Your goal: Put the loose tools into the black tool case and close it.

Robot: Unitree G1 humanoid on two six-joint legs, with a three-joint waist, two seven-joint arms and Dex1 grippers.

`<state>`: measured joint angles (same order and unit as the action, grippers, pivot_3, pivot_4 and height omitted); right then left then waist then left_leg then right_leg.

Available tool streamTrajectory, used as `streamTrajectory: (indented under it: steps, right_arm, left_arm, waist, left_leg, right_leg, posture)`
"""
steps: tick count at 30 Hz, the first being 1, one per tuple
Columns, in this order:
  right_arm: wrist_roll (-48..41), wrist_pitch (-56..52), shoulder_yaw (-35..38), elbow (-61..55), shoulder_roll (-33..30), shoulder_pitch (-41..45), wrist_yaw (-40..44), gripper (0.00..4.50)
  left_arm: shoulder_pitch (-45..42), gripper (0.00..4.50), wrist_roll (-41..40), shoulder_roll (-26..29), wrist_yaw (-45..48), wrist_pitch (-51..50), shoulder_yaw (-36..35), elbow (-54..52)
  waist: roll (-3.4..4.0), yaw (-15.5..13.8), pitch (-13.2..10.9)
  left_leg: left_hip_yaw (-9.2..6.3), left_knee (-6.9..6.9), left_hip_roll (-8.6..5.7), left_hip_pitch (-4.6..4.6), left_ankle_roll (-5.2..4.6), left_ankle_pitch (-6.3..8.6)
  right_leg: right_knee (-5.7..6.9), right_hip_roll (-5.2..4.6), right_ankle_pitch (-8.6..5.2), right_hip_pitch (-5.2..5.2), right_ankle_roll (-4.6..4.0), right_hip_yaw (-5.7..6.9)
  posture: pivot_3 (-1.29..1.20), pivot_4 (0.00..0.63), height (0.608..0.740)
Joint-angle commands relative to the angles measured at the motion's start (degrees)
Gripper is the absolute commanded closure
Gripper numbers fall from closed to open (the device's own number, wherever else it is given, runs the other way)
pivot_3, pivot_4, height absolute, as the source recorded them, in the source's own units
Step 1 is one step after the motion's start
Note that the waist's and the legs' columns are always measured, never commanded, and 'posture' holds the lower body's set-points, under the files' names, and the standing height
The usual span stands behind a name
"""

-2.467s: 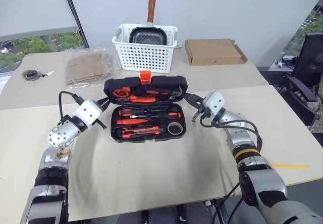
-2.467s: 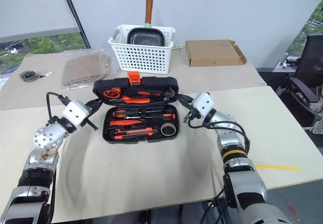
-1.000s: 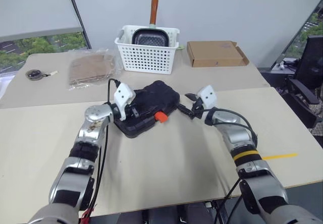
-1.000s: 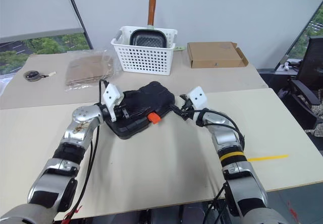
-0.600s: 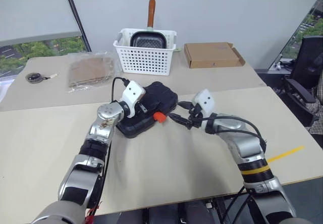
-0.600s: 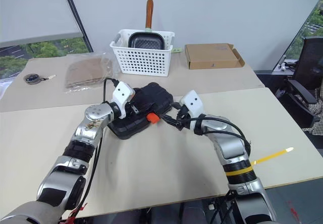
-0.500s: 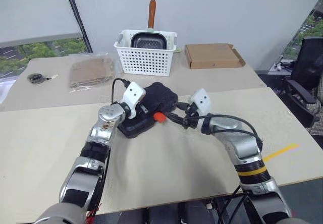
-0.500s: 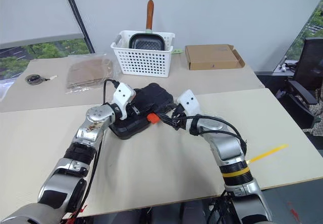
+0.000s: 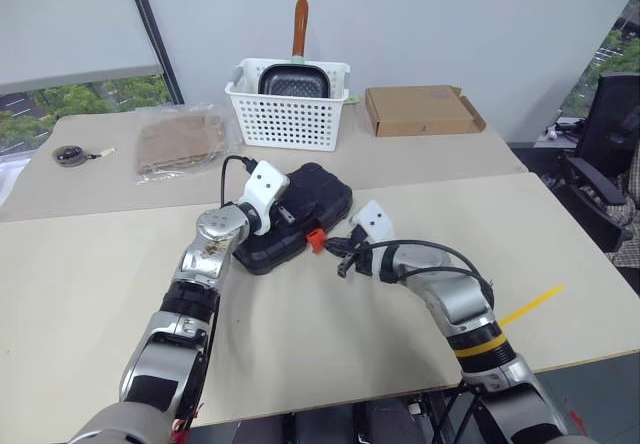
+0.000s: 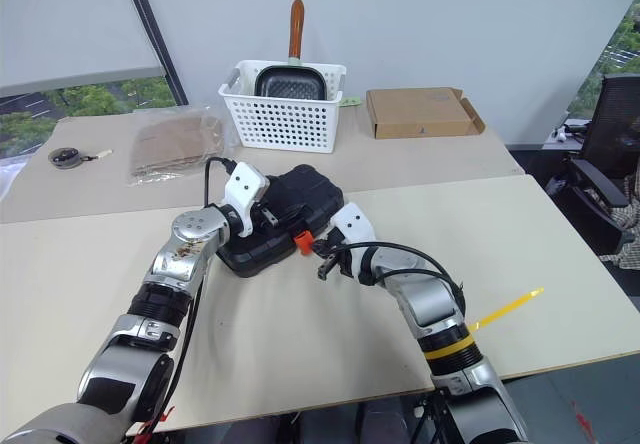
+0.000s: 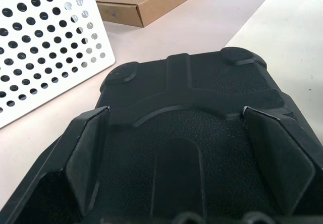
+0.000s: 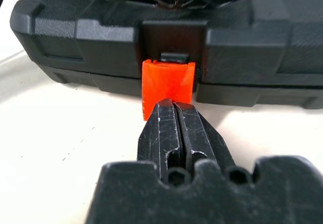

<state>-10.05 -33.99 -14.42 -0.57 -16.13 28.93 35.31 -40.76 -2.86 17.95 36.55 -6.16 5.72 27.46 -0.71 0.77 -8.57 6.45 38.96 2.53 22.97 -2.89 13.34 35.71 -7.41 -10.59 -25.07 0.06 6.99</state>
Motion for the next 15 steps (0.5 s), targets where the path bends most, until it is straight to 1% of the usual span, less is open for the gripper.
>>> streamTrajectory:
  steps: [1,3,5,6,8,10,11,12,15]
  right_arm:
    - [-0.25,0.70,1.74,-2.80,-0.71,0.95,0.05,4.48]
    - [-0.15,-0.83,0.98,-4.97,-2.91,-0.01,1.49,4.48]
    - [0.43,-2.04,0.19,-6.34,-3.83,-0.32,1.28,3.87]
    - [0.46,-2.76,-0.23,-6.83,-3.78,-0.32,0.95,3.66]
    - [1.63,-3.90,-0.64,-7.29,-2.53,-0.30,-2.00,2.93]
    - [2.86,-4.72,-1.86,-7.72,-1.91,-0.27,-3.38,2.32]
    - [3.19,-5.16,-2.17,-7.89,-1.46,-0.30,-3.86,1.92]
    - [3.27,-6.01,-2.26,-8.11,-0.73,-0.34,-4.63,1.68]
    - [3.12,-7.96,-2.48,-8.80,1.04,-0.44,-6.18,1.68]
  left_arm:
    - [2.44,0.00,1.20,0.31,0.32,-2.51,0.96,3.16]
    - [2.37,0.00,1.14,0.24,0.22,-2.44,0.84,3.30]
    - [2.36,0.00,1.13,0.13,0.13,-2.39,0.81,3.36]
    - [2.34,0.00,1.11,0.06,0.09,-2.38,0.77,3.38]
    - [2.34,0.00,1.10,-0.08,0.05,-2.41,0.69,3.33]
    - [2.36,0.00,1.12,-0.18,0.08,-2.41,0.64,3.28]
    - [2.35,0.00,1.13,-0.19,0.09,-2.40,0.62,3.31]
    - [2.35,0.00,1.13,-0.18,0.12,-2.39,0.60,3.32]
    - [2.41,0.00,1.13,-0.08,0.21,-2.42,0.55,3.25]
  waist:
    - [0.00,0.00,0.00]
    - [0.00,-0.04,0.00]
    - [0.00,-0.03,0.00]
    - [-0.01,0.02,0.00]
    - [-0.01,0.06,0.00]
    - [-0.01,0.01,0.00]
    - [-0.01,-0.02,0.00]
    - [-0.01,-0.02,0.00]
    - [-0.01,-0.01,0.00]
  left_leg:
    - [0.00,0.00,0.00,0.00,0.00,0.00]
    - [0.00,-0.01,0.00,0.01,0.00,0.00]
    - [0.00,-0.01,0.00,0.03,0.00,0.00]
    - [0.00,-0.02,0.00,0.03,0.00,0.01]
    - [0.00,-0.04,0.01,0.02,0.00,0.01]
    - [0.00,-0.05,0.05,0.01,0.01,0.01]
    - [0.00,-0.06,0.06,0.02,0.01,0.01]
    - [-0.01,-0.06,0.06,0.02,0.01,0.01]
    - [0.00,-0.05,0.04,0.06,0.01,0.01]
  right_leg:
    - [0.00,0.00,0.00,0.01,0.00,0.00]
    - [-0.01,0.00,0.00,0.00,0.00,0.00]
    - [-0.03,0.00,0.00,-0.02,0.00,0.00]
    - [-0.05,0.00,-0.01,-0.01,0.00,0.00]
    - [-0.05,0.00,-0.01,-0.03,0.00,0.00]
    - [-0.04,0.02,-0.01,-0.05,-0.01,0.03]
    - [-0.03,0.02,-0.01,-0.06,-0.01,0.04]
    - [-0.03,0.02,-0.02,-0.06,-0.02,0.04]
    - [-0.05,0.00,-0.02,-0.06,-0.02,0.03]
  posture:
    - [0.00,0.150,0.700]
    - [0.00,0.150,0.700]
    - [0.00,0.150,0.700]
    - [0.00,0.150,0.700]
    - [0.00,0.150,0.700]
    - [0.00,0.150,0.700]
    - [0.00,0.150,0.700]
    - [0.00,0.150,0.700]
    - [0.00,0.150,0.700]
